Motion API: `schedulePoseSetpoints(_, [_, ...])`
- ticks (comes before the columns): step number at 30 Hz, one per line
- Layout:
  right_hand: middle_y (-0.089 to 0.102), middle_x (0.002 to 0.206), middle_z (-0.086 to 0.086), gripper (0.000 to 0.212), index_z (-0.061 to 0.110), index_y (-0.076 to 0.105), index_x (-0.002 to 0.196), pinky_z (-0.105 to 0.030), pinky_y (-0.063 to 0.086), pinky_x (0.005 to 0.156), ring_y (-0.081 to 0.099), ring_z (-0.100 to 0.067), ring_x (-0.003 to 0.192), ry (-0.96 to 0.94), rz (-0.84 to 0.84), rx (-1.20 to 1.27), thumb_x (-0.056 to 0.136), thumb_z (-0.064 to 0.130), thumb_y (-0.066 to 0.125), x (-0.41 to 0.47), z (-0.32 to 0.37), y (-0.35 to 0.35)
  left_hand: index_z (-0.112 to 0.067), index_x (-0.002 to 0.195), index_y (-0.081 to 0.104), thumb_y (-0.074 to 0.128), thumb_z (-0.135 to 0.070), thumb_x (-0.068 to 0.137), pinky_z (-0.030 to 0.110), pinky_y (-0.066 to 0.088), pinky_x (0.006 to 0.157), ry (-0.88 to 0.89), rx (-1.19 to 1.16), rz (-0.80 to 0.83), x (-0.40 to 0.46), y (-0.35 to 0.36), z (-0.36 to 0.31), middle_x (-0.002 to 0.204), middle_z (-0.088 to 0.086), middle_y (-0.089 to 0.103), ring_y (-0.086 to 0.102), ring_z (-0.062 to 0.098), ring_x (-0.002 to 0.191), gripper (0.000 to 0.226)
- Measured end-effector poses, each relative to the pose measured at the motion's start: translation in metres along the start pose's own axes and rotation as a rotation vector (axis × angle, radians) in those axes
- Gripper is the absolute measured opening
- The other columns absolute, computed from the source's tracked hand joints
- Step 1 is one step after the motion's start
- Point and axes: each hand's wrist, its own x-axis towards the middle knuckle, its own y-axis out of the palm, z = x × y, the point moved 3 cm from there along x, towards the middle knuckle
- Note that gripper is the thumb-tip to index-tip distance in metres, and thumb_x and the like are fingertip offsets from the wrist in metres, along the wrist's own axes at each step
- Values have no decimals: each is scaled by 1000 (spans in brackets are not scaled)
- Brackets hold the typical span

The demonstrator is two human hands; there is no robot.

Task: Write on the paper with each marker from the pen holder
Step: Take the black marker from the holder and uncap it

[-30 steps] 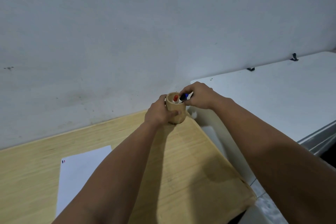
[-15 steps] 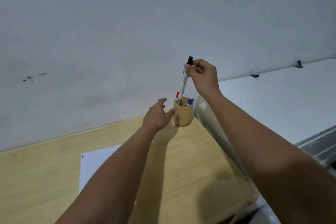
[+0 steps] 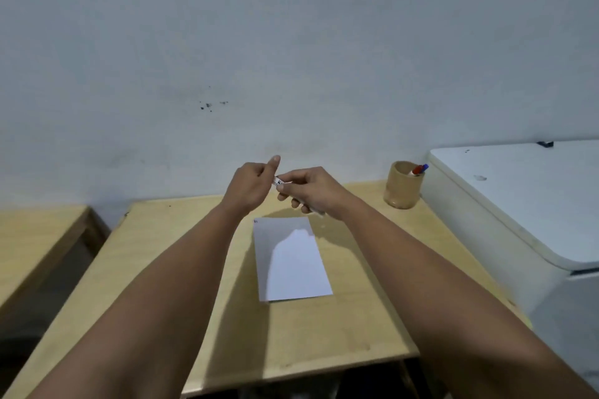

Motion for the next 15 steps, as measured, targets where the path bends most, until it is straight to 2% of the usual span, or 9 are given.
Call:
schedulePoseSetpoints(2, [76,82,-1,17,20,82,115,-22,41,53,52,-11,58,-42,34,-28,99,24,75,8,4,24,3,62,54,42,-52,105,33,31,56,-8,50,-36,-3,-22,20,53,2,40,36,21,51,71])
schedulePoseSetpoints(4, [74,79,2,21,21,82,119,-17,41,54,51,-8,58,-123,13,-121,100,24,74,17,6,45,-9,53,41,40,-46,107,35,26,52,-23,117,-88,-5,-39,36,51,0,36,35,20,50,65])
schedulePoseSetpoints(7, [76,80,5,22,22,82,120,-12,43,65,58,2,64,-235,-4,-286,100,22,73,29,7,70,-13,52,33,37,-42,108,36,25,52,-63,166,-165,-4,-49,60,51,0,35,35,22,52,63])
schedulePoseSetpoints(9, [78,89,1,23,21,81,120,-19,47,73,64,-6,75,-254,-15,-411,99,20,72,36,-1,73,-13,52,32,34,-43,108,36,25,52,-127,159,-247,0,-57,85,51,1,37,38,25,53,63])
schedulePoseSetpoints(11, [77,92,-6,23,20,75,122,-25,50,74,67,-13,77,-207,-72,-448,100,20,71,41,-16,61,-11,54,39,29,-49,107,36,29,55,-180,233,-320,-1,-71,111,54,3,45,48,31,59,66])
schedulePoseSetpoints(13, [76,87,-12,19,22,61,121,-23,50,61,64,-8,61,-95,-167,-284,103,18,67,45,-32,44,-11,62,51,26,-54,106,36,34,59,-159,451,-303,-5,-77,130,65,7,58,58,36,70,67])
schedulePoseSetpoints(15, [73,87,-14,10,23,57,109,-25,45,52,57,-12,50,40,-279,41,106,15,60,49,-43,30,-12,81,62,26,-54,106,37,38,65,-69,713,-198,-8,-66,140,85,11,68,65,38,86,61])
